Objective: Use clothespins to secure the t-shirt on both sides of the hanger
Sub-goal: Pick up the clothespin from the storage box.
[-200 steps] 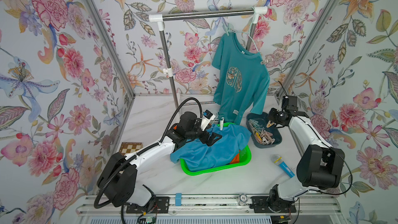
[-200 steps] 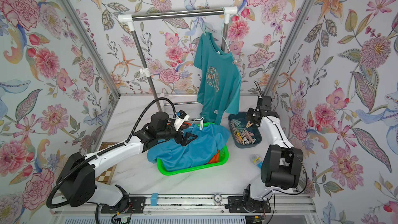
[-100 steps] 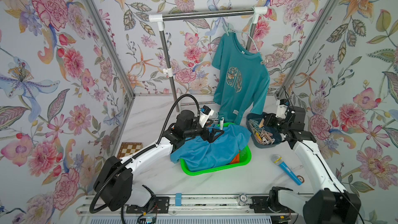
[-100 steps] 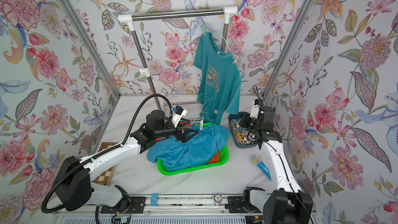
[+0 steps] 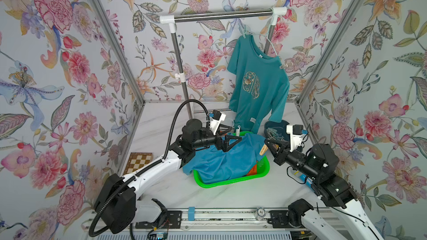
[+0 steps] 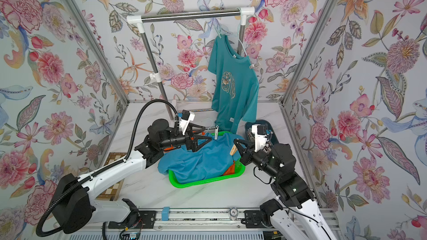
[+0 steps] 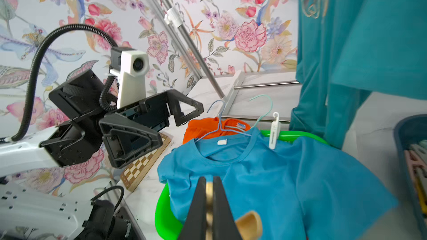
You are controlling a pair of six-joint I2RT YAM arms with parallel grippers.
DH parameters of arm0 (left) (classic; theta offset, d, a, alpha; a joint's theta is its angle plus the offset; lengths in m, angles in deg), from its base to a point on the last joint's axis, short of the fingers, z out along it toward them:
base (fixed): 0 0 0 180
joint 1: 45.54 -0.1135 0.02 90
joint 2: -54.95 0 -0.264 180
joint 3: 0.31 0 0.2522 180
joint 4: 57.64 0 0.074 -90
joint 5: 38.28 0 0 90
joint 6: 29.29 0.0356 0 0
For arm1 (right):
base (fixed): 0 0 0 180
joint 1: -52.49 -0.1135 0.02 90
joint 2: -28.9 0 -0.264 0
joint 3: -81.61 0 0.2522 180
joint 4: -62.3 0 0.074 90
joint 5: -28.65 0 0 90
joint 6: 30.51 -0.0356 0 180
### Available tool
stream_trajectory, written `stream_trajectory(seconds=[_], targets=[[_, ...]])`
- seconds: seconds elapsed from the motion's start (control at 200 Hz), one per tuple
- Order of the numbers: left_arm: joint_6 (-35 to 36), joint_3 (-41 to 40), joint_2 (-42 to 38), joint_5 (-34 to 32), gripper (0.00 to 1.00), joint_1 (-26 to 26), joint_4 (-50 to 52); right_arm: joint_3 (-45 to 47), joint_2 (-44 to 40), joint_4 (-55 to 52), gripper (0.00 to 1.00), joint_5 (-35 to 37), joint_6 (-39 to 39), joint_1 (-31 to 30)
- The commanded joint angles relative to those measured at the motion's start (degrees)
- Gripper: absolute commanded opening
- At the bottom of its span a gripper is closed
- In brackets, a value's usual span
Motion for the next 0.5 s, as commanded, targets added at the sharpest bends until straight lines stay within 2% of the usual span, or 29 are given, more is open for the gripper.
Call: stream_trajectory(seconds=[0.0,0.21,0.33,0.495], targets=[[-5.81,-1.89,-2.35,3.66,1.0,-0.55,-7.42,-4.45,8.2,4.87,0.0,0.96,1.45,-4.74],[-9.83,-4.3,-4.23,5.19,1.0,-0.53,-12.95,-11.4,20.9,16.61,0.0,-8.07,0.86,-5.66],[-8.72,-4.67,-5.26,5.22,1.0,-0.92,-12.09,-13.74,24.52,21.48,0.0,-11.26,-0.69,-5.53],[-9.12,-4.41,-4.86,6.59,0.94,-1.78,-13.09,-13.77,26.35,28.81,0.0,-15.21,-4.23,-5.13]])
